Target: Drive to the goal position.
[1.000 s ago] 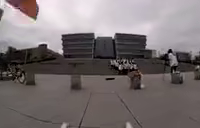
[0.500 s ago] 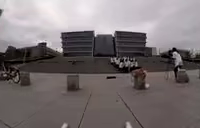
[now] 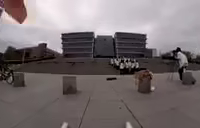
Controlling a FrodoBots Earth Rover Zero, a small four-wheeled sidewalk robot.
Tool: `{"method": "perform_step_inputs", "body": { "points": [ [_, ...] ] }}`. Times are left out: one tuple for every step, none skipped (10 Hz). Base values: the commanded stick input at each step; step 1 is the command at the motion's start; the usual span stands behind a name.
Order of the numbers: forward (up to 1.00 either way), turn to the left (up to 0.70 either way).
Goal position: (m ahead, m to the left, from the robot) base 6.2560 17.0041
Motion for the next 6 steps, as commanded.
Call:
{"method": "perform_step_inputs", "body": {
  "points": [
    [0.70,0.00],
    [0.70,0.00],
    [0.70,0.00],
    [0.70,0.00],
    [0.70,0.00],
    [0.70,0.02]
  ]
}}
